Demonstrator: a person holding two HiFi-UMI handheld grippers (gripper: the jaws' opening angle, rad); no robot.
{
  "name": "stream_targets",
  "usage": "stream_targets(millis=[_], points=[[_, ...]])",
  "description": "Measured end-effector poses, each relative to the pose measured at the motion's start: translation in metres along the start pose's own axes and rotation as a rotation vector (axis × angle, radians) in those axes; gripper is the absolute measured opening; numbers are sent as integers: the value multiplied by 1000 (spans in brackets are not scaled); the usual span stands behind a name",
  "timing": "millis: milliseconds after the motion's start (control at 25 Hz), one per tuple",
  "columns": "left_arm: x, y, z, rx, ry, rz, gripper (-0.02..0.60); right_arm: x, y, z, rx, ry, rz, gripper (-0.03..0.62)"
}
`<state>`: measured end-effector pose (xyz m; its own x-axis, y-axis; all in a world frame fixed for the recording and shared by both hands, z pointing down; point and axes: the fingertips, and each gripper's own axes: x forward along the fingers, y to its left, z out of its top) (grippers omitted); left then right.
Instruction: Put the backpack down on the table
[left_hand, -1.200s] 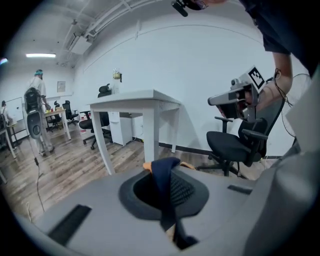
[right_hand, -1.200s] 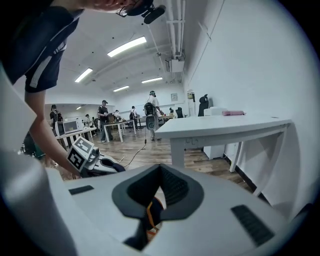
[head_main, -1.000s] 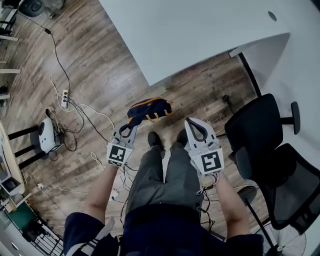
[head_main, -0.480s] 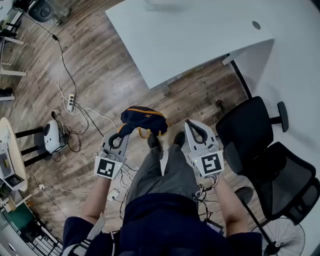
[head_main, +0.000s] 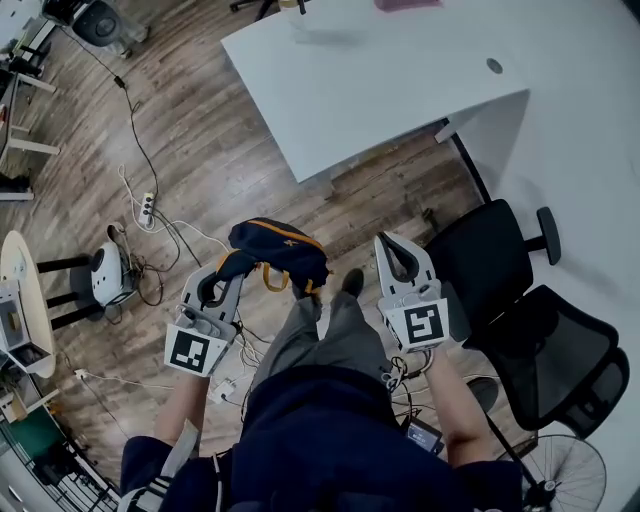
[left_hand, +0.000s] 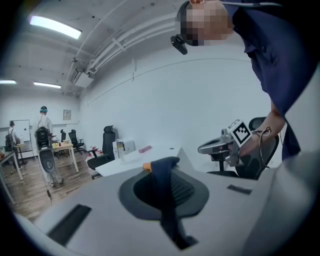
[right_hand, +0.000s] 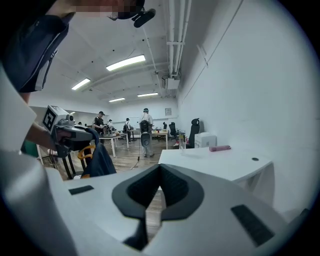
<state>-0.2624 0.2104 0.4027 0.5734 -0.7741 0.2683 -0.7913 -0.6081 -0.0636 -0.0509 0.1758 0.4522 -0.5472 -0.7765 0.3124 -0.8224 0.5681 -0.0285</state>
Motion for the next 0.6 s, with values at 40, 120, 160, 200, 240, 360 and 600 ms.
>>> stream_targets(millis=[40, 120, 160, 200, 240, 360, 600], points=[[0, 0, 9, 10, -11, 1, 2, -1, -3, 7, -4, -3, -10, -2], [-1, -1, 24, -3, -31, 7, 2, -2, -10, 19, -15, -13, -22, -2], [-1, -2, 32, -13, -42, 9, 3, -2, -13, 26, -22, -24, -23, -2], [0, -2, 41, -19, -56, 10, 2, -2, -15, 35, -29, -36, -24, -2], [1, -1, 51, -19, -72, 10, 2, -2, -18, 43, -34, -49, -25, -2], [6, 3, 86, 6, -124, 4, 3, -3, -26, 71, -42, -90, -31, -2], [20, 11, 159, 58, -248, 25, 3, -14, -62, 104, -51, -145, -55, -2]])
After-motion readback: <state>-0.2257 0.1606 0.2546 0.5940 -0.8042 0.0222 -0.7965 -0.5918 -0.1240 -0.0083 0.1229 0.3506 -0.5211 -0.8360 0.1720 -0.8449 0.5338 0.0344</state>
